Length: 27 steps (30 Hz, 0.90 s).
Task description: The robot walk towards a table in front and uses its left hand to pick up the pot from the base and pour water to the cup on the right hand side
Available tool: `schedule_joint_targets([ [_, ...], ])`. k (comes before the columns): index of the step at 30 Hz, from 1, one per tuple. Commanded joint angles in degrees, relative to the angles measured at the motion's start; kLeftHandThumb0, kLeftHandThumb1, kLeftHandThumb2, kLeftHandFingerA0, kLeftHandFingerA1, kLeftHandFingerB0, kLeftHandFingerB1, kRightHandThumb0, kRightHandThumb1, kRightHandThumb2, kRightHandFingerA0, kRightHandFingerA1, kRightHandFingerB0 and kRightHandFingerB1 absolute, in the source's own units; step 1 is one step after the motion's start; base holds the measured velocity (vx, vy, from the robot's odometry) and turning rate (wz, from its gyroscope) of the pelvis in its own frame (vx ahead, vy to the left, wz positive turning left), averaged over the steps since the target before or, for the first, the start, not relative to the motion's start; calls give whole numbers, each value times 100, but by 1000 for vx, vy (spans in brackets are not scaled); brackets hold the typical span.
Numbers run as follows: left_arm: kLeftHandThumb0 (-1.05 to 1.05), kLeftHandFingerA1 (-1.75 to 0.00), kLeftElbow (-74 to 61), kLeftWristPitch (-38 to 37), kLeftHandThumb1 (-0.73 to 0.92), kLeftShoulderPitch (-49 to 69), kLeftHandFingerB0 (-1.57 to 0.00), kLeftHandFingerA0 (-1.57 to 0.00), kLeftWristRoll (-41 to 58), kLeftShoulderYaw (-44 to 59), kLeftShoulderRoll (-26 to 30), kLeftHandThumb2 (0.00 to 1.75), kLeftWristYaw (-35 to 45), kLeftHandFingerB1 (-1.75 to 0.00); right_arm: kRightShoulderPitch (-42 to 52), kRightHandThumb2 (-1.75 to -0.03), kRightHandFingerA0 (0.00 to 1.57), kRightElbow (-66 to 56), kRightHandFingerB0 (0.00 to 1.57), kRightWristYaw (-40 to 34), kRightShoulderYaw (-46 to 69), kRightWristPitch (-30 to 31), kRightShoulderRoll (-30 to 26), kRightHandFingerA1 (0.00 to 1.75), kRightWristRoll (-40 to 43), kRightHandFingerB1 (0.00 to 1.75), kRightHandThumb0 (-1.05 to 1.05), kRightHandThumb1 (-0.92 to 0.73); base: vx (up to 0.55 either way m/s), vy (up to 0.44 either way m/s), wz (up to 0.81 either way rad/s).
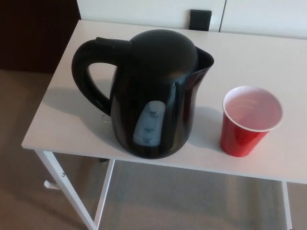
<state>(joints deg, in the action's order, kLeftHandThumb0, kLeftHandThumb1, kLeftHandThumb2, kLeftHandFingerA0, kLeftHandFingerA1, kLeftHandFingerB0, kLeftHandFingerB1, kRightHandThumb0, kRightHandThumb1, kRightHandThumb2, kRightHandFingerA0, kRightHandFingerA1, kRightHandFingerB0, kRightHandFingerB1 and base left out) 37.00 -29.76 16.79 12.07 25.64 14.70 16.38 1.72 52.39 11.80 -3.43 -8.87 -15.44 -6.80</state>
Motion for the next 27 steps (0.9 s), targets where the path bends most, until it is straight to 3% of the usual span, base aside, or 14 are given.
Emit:
schedule_joint_targets([
  [1, -29, -49, -4599, 1829, 41, 44, 0, -1, 1255, 85, 995, 92, 16, -48, 44, -59, 65, -49, 42, 66, 104, 117, -69, 51, 99, 42, -30, -65, 0, 0, 0],
  [4, -29, -49, -4996, 2199, 41, -313, 0, -1, 925, -42, 1178, 92, -111, -48, 13, -58, 67, -19, 44, 60, 126, 170, -64, 51, 119, 42, -31, -63, 0, 0, 0],
  [5, -29, -49, -5082, 2324, 40, -500, 0, -1, 768, -118, 1236, 92, -131, -48, -9, -76, 61, 40, 40, 36, 129, 141, -64, 61, 111, 52, -37, -50, 0, 0, 0],
  [8, -29, -49, -5161, 2475, 40, -608, 0, -1, 672, -145, 1229, 92, -131, -48, -14, -76, 61, 67, 40, 27, 136, 131, -59, 61, 116, 52, -37, -50, 0, 0, 0],
  [9, -52, -34, -4976, 2590, 50, -1098, -16, -21, 278, -434, 1181, 56, -142, -27, 11, -58, 69, 24, 45, 21, 121, 180, -61, 51, 100, 42, -32, -63, 0, 0, 0],
  [10, -52, -34, -4915, 2661, 50, -1305, -16, -21, 109, -557, 1160, 56, -151, -27, 22, -58, 69, 6, 45, 19, 115, 202, -62, 51, 93, 42, -32, -63, 0, 0, 0],
  [11, -57, -40, -4910, 2760, 42, -1454, -13, -17, -10, -668, 1117, 67, -178, -35, 15, -57, 69, 32, 45, 31, 120, 180, -62, 51, 101, 42, -32, -63, 0, 0, 0],
  [13, -57, -39, -4907, 2947, 42, -1691, -12, -17, -196, -884, 1039, 67, -198, -34, 21, -58, 69, 35, 45, 48, 124, 147, -66, 51, 110, 42, -33, -62, 0, 0, 0],
  [14, -49, -33, -4896, 3071, 50, -1847, -15, -21, -348, -1065, 974, 56, -210, -27, 45, -77, 63, 6, 41, 55, 121, 111, -70, 61, 110, 52, -39, -50, 0, 0, 0],
  [18, -49, -33, -4957, 3287, 50, -1971, -15, -21, -485, -1241, 929, 56, -251, -27, 76, -77, 63, -32, 41, 59, 114, 72, -74, 61, 107, 52, -39, -50, 0, 0, 0],
  [19, -55, -39, -4814, 3447, 43, -2264, -14, -18, -861, -1550, 865, 66, -265, -34, 56, -58, 65, -30, 45, 66, 92, 95, -77, 50, 85, 43, -31, -63, 0, 0, 0],
  [21, -52, -34, -4691, 3529, 51, -2487, -16, -22, -1161, -1787, 836, 56, -289, -27, 47, -58, 67, -45, 46, 66, 86, 120, -74, 51, 81, 43, -32, -64, 0, 0, 0],
  [27, -55, -33, -4476, 3637, 51, -2842, -16, -21, -1557, -2137, 790, 56, -387, -27, 59, -58, 67, -102, 47, 56, 97, 148, -51, 51, 103, 43, -31, -63, 0, 0, 0],
])
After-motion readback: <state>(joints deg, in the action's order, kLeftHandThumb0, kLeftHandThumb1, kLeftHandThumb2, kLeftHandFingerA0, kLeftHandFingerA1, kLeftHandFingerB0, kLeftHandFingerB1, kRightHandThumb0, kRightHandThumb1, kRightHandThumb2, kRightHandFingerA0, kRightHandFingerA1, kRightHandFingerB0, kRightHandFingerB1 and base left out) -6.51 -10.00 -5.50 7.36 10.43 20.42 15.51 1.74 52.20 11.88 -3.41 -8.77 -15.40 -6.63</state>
